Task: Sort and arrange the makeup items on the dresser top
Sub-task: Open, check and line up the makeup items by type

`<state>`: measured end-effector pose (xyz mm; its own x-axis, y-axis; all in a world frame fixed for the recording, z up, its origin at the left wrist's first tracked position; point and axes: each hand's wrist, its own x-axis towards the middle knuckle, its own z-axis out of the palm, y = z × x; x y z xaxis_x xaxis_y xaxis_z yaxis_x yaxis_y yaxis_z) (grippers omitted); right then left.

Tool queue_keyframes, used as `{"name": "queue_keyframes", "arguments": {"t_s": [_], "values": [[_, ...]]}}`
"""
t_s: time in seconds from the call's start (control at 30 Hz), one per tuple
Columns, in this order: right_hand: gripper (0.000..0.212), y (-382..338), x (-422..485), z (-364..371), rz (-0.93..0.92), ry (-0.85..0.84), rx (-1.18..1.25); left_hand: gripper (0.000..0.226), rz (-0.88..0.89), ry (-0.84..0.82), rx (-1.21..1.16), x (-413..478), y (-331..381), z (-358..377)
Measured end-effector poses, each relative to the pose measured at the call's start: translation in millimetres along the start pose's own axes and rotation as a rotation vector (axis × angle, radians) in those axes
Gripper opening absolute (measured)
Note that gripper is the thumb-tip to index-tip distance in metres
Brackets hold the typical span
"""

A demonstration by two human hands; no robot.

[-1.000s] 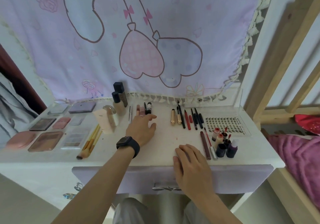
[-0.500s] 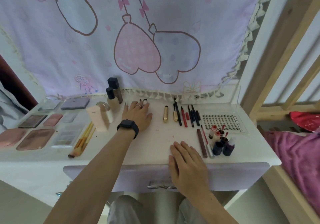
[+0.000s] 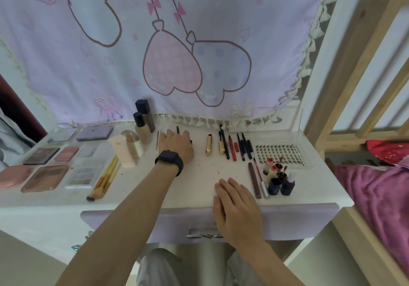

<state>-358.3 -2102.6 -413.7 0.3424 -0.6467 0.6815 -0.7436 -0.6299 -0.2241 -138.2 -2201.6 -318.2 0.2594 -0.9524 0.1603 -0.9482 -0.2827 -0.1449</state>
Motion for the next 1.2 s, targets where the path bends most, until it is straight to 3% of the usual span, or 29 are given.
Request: {"name": "queue_keyframes", "arguments": {"t_s": [0.13,0.27,0.33,0.47,0.6,0.73,0.83,1.0,1.2], "values": [[0.038,-0.6,-0.1,-0.9,0.009,-0.017,0.001,0.032,0.018,-0.067,0.041,-1.6,2.6,-6.0],[0.038,-0.9,0.5,-2.6,0.016,-0.033,0.015,0.038,-0.033,-0.102,-0.183,-9.8,-2.3,-19.2],[0.038,-0.9,1.1,-3.5,0.021,-0.042,0.013,0.038,-0.092,-0.088,-0.481,-20.9,-6.9,-26.7],[0.04,-2.7,2.1,-7.1,0.042,-0.077,0.025,0.043,-0.215,-0.052,-1.376,-62.1,-9.5,-34.4],[0.034,-8.8,6.5,-14.4,0.093,-0.118,0.053,0.031,-0.313,-0.003,-1.788,-100.0,-8.6,-28.7],[0.031,-15.9,17.3,-27.6,0.22,-0.222,0.192,0.021,-0.349,0.02,-1.785,-122.8,-5.5,-16.9],[0.039,-19.8,29.7,-34.5,0.365,-0.236,0.334,0.025,-0.264,-0.011,-1.725,-131.3,-2.8,-10.0],[0.057,-22.8,59.8,-29.6,0.439,-0.242,0.494,0.023,-0.083,-0.074,-1.659,-135.6,3.0,-8.1],[0.068,-21.2,67.8,-12.6,0.452,-0.344,0.425,0.011,0.046,-0.071,-1.44,-134.2,1.6,-2.3]]}}
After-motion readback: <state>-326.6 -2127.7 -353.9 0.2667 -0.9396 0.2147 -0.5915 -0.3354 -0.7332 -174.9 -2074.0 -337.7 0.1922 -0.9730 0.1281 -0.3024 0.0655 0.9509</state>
